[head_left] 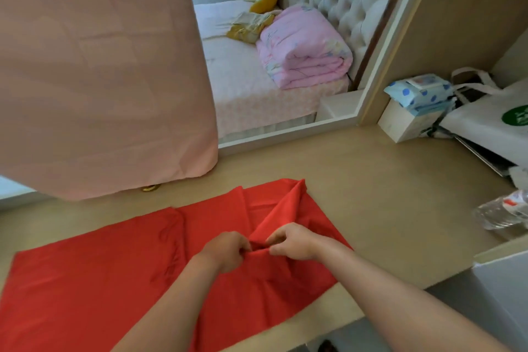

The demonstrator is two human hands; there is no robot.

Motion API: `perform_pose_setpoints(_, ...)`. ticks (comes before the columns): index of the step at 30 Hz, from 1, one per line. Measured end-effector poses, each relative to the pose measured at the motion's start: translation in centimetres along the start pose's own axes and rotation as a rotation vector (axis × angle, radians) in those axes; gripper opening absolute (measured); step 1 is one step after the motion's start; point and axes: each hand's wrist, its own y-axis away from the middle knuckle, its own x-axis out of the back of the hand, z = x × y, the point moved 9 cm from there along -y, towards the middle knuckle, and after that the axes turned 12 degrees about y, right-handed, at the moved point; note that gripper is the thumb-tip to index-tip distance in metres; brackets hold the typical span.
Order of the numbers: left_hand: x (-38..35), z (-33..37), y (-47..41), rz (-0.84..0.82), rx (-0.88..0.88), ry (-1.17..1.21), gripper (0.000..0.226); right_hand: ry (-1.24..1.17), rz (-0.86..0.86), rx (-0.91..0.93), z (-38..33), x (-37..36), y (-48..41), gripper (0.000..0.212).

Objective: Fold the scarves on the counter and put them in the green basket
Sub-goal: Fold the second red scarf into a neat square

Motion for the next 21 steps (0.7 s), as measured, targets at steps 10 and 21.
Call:
perform_pose_setpoints(10,1.3,4.0,-2.4,0.309,-0.125,-0.017,0.029,0.133,0.346,-0.202,6.5,7.0,-1.5,0.023)
perform_pose_setpoints(21,-2.4,5.0,-9.1,0.233,-0.088,-0.066,0.023,0.443,0.380,0.019,7.2,10.4,-7.5,0.052)
